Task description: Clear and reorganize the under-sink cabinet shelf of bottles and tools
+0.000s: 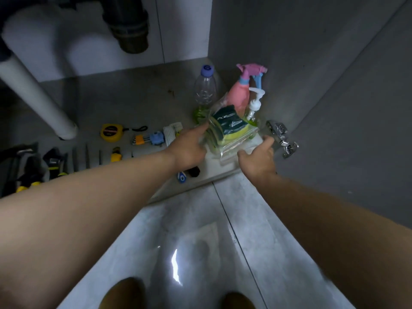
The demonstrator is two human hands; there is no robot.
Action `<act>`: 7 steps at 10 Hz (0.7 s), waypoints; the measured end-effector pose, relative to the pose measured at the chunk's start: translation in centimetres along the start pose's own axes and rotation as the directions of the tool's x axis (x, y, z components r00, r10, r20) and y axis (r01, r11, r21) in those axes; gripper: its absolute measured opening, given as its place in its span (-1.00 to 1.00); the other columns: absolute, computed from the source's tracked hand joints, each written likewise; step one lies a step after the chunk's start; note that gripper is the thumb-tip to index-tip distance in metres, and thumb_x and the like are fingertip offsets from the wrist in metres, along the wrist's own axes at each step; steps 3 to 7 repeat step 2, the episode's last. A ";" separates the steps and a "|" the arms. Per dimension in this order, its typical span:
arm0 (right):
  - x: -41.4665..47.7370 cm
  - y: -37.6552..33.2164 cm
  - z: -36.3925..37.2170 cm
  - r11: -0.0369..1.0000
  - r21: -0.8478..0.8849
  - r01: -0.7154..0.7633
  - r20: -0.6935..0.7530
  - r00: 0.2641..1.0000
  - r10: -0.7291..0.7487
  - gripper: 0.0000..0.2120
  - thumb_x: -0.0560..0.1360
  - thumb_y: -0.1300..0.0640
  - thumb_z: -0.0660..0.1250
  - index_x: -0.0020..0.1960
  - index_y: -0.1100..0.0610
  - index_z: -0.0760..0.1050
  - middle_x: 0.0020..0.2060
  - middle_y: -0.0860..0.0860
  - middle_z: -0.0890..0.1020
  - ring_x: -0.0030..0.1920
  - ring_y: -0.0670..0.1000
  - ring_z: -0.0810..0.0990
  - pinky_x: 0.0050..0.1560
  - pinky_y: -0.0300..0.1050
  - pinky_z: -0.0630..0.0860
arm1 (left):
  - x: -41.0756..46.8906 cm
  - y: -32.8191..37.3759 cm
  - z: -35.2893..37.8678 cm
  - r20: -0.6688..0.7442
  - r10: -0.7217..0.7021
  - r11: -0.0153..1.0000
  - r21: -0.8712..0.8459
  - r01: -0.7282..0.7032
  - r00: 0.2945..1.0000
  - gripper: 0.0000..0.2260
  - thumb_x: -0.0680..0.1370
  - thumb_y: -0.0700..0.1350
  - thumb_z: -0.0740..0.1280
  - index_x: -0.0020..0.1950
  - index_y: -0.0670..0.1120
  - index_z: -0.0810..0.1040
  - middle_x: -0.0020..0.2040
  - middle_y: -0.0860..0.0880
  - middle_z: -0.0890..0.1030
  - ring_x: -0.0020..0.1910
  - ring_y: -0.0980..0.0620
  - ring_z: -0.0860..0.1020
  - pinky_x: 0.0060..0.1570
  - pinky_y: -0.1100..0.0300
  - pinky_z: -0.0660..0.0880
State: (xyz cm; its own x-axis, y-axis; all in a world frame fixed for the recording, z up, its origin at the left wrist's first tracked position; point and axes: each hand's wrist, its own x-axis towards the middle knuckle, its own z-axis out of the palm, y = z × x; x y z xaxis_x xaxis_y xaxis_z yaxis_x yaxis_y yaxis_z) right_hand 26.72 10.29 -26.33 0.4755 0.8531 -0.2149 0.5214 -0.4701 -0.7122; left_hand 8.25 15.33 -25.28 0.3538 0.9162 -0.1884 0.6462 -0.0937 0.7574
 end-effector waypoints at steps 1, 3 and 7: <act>-1.6 -1.1 -1.3 0.996 -0.085 0.012 0.082 0.997 -0.005 -0.41 0.53 0.08 0.31 0.43 0.12 0.08 0.30 0.21 0.39 0.04 0.18 0.45 0.08 0.03 0.45 | -2.1 1.3 -2.3 0.097 -0.044 0.983 0.183 0.026 0.994 -0.39 0.61 -0.14 0.27 0.61 0.17 0.17 0.53 -0.19 0.29 0.36 -0.26 0.47 0.33 0.10 0.40; -4.6 -3.6 -3.1 0.997 -0.063 0.036 0.262 0.965 -0.019 -0.28 0.50 0.06 0.31 0.51 0.01 -0.03 0.30 0.17 0.43 0.19 0.26 0.54 0.23 0.19 0.52 | -6.4 4.3 -5.7 0.066 -0.053 0.948 0.318 0.030 0.996 -0.44 0.58 -0.12 0.30 0.57 0.13 0.32 0.57 -0.14 0.28 0.51 -0.13 0.32 0.42 0.24 0.23; -4.6 -3.6 -3.1 0.997 -0.063 0.036 0.262 0.965 -0.019 -0.28 0.50 0.06 0.31 0.51 0.01 -0.03 0.30 0.17 0.43 0.19 0.26 0.54 0.23 0.19 0.52 | -6.4 4.3 -5.7 0.066 -0.053 0.948 0.318 0.030 0.996 -0.44 0.58 -0.12 0.30 0.57 0.13 0.32 0.57 -0.14 0.28 0.51 -0.13 0.32 0.42 0.24 0.23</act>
